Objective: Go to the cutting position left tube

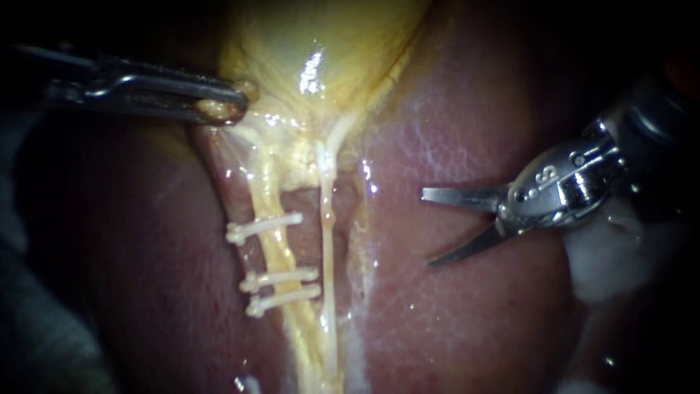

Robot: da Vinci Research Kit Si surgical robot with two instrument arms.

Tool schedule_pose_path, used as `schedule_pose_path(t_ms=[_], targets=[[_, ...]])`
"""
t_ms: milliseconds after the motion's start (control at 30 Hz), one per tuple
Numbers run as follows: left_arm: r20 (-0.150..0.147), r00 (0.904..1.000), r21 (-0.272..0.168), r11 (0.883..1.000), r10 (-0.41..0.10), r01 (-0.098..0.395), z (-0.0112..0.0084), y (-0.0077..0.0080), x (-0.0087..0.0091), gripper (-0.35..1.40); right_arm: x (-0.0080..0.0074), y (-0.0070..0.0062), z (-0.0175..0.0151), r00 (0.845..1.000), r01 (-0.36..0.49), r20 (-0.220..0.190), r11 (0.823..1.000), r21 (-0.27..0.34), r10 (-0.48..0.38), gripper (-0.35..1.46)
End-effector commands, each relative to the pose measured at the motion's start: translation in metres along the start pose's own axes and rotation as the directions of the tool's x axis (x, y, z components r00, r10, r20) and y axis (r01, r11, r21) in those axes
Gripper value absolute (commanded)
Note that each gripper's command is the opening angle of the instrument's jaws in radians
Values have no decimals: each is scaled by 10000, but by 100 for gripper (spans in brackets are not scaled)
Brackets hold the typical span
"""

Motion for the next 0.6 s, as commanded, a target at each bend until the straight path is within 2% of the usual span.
schedule_pose_path(t_ms=[33,300,600], targets=[[-33,10000,-6,10000,-7,7,-2,0,0,-35,1,0,0,10000,-8,4,10000,0,8,138],[-65,10000,0,10000,-21,21,-3,3,0,-35,6,-1,3,9999,-143,-39,9999,61,143,138],[-101,9999,82,10000,-25,26,8,6,-3,-35,28,-10,25,9943,-926,-461,9936,650,957,138]])
